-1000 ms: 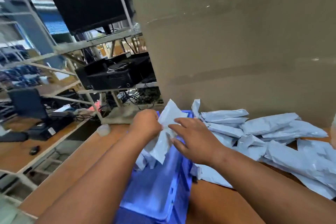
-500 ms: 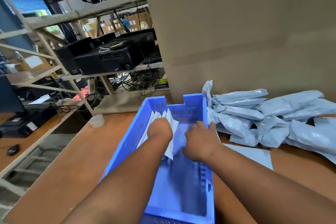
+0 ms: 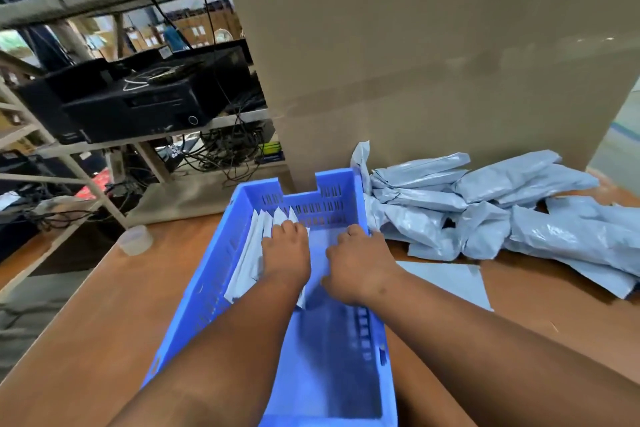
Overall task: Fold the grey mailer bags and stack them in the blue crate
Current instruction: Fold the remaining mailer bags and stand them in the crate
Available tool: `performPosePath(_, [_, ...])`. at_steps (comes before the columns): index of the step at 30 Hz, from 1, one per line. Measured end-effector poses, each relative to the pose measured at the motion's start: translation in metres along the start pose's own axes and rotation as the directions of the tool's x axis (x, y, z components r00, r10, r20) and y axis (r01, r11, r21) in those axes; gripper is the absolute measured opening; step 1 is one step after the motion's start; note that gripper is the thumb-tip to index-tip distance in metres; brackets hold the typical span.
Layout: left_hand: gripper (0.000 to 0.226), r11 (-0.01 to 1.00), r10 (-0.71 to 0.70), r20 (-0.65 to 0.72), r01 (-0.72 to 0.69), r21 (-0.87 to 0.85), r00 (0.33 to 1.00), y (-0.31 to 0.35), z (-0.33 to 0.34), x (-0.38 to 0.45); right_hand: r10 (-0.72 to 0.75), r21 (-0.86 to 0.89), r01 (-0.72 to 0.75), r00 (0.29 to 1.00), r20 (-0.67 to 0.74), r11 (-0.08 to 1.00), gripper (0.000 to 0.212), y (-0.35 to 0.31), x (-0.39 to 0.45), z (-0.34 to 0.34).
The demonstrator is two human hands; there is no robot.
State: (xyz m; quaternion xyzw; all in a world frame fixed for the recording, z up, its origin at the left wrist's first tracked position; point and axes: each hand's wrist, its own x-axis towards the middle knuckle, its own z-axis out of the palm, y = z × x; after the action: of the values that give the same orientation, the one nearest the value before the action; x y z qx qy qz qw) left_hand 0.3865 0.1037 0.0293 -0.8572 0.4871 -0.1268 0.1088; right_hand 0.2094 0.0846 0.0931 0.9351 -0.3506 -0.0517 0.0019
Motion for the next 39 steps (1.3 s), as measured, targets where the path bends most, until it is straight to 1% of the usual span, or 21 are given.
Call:
performPosePath(2, [0.058,0.982,0.146,-0.028,-0.142,0.123,0.989,0.003,0.001,-0.003,-0.009,0.004,0.009,1.0,-0.026,1.0,0.043,0.001,0.001,0.001])
performPosePath(4, [0.055,0.948,0.26,0.026,-0.26,0.182,0.965,0.005,0.0,-0.005,-0.02,0.037,0.022,0.999,-0.045,0.999,0.042,0.001,0.0,0.001])
performPosePath(6, [0.052,0.931,0.296,0.094,-0.309,0.196,0.95,0.009,-0.008,-0.007,-0.033,0.125,0.044,0.996,-0.086,0.991,0.047,0.003,0.002,0.003])
performPosePath(8, [0.051,0.943,0.277,0.129,-0.295,0.152,0.952,0.014,-0.026,-0.009,-0.054,0.307,0.101,0.986,-0.158,0.946,0.056,0.011,0.004,0.007])
performPosePath(10, [0.049,0.961,0.255,0.118,-0.265,0.076,0.96,0.019,-0.052,-0.013,-0.073,0.527,0.198,0.966,-0.249,0.827,0.062,0.029,0.004,0.012])
performPosePath(11, [0.045,0.969,0.24,0.088,-0.244,0.03,0.967,0.022,-0.067,-0.015,-0.066,0.607,0.232,0.957,-0.284,0.76,0.062,0.042,0.002,0.014])
performPosePath(12, [0.039,0.976,0.219,0.04,-0.219,-0.021,0.975,0.025,-0.082,-0.017,-0.049,0.656,0.247,0.951,-0.305,0.713,0.059,0.058,-0.001,0.016])
performPosePath(14, [0.029,0.975,0.174,-0.057,-0.18,-0.129,0.983,0.032,-0.112,-0.017,-0.009,0.687,0.241,0.946,-0.323,0.685,0.045,0.095,-0.011,0.02])
performPosePath(16, [0.029,0.959,0.168,-0.13,-0.193,-0.207,0.977,0.047,-0.144,-0.018,0.022,0.678,0.218,0.945,-0.327,0.702,0.039,0.132,-0.022,0.028])
performPosePath(18, [0.029,0.94,0.214,-0.195,-0.256,-0.225,0.957,0.076,-0.172,-0.02,0.061,0.67,0.158,0.955,-0.291,0.725,0.035,0.17,-0.038,0.04])
performPosePath(21, [0.031,0.897,0.299,-0.258,-0.363,-0.253,0.919,0.14,-0.198,-0.029,0.1,0.632,0.102,0.956,-0.275,0.768,0.025,0.226,-0.067,0.064])
performPosePath(25, [0.037,0.836,0.386,-0.192,-0.43,-0.341,0.902,0.23,-0.189,-0.045,0.146,0.581,0.035,0.954,-0.263,0.813,0.029,0.284,-0.109,0.09])
performPosePath(29, [0.034,0.803,0.45,-0.106,-0.454,-0.386,0.887,0.314,-0.171,-0.056,0.154,0.546,0.01,0.955,-0.254,0.838,0.027,0.34,-0.148,0.114])
performPosePath(31, [0.032,0.786,0.479,-0.103,-0.478,-0.392,0.872,0.352,-0.169,-0.06,0.184,0.513,-0.006,0.937,-0.297,0.858,0.025,0.366,-0.167,0.118])
performPosePath(33, [0.032,0.764,0.509,-0.121,-0.512,-0.393,0.852,0.385,-0.168,-0.061,0.248,0.48,-0.054,0.903,-0.351,0.875,0.024,0.391,-0.18,0.12])
performPosePath(35, [0.033,0.752,0.519,-0.16,-0.538,-0.381,0.84,0.41,-0.166,-0.058,0.308,0.417,-0.129,0.864,-0.398,0.9,0.032,0.414,-0.186,0.121])
performPosePath(36, [0.035,0.747,0.524,-0.194,-0.557,-0.363,0.83,0.421,-0.165,-0.057,0.336,0.385,-0.177,0.854,-0.398,0.906,0.039,0.425,-0.186,0.122])
performPosePath(37, [0.037,0.744,0.53,-0.224,-0.576,-0.339,0.818,0.43,-0.164,-0.055,0.359,0.345,-0.233,0.858,-0.367,0.909,0.046,0.436,-0.185,0.124])
performPosePath(38, [0.045,0.744,0.54,-0.242,-0.592,-0.311,0.806,0.439,-0.163,-0.053,0.375,0.311,-0.281,0.878,-0.299,0.908,0.055,0.446,-0.183,0.126])
performPosePath(39, [0.057,0.752,0.549,-0.24,-0.599,-0.276,0.8,0.446,-0.161,-0.05,0.382,0.293,-0.314,0.899,-0.213,0.903,0.067,0.456,-0.18,0.129])
